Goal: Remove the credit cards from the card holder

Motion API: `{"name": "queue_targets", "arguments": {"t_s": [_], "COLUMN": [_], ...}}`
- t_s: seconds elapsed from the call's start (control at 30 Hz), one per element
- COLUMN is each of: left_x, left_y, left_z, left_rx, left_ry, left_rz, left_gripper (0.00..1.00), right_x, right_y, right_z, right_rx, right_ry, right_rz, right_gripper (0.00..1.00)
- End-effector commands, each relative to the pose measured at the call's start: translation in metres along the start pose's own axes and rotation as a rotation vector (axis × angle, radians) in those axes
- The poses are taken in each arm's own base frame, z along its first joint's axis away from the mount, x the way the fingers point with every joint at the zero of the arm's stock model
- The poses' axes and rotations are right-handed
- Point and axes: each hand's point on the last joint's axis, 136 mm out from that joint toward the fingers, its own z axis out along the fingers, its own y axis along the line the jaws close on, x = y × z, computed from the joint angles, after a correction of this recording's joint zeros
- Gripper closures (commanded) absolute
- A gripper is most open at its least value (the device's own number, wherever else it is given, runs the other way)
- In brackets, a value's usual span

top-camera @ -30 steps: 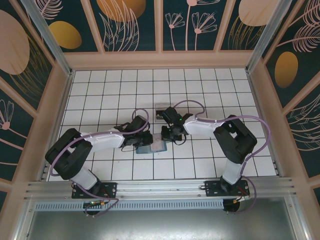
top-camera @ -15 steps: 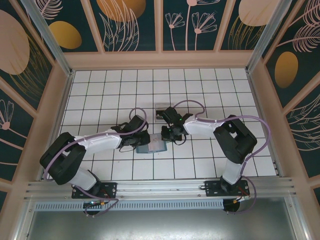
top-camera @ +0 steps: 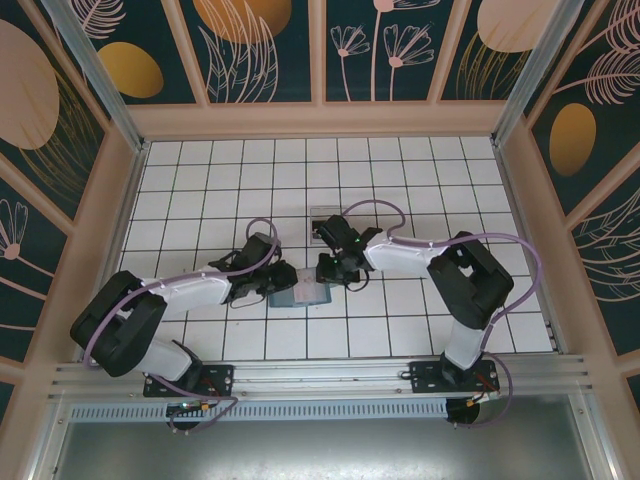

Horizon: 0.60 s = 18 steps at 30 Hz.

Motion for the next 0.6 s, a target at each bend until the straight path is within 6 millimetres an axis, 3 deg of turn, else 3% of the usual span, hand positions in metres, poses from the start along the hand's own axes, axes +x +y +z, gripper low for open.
{"name": "queue_targets", "arguments": {"t_s": [0.0,0.2,0.57], "left_x": [-0.003,-0.002,0.006], "left_y": [-0.013,-0.008,-0.005], "left_z": [-0.005,-0.005,0.002], "left_rx": [0.076,0.069,0.097], "left_ry": [-0.011,-0.013,0.022], "left_rz": [-0.014,-0.025,-0.041], "left_gripper": [0.77,0.76,0.74], "right_x": [-0.006,0.001,0.012], "right_y": [0.009,-0.001,-0.016], "right_z": [-0.014,0.001,0.018], "right_rx": [-0.005,0.024,0.045], "right_ry": [-0.025,0.007,0.047], "right_rz": [-0.01,-0.002,0.017], "right_gripper": [0.65,0.64,0.81]}}
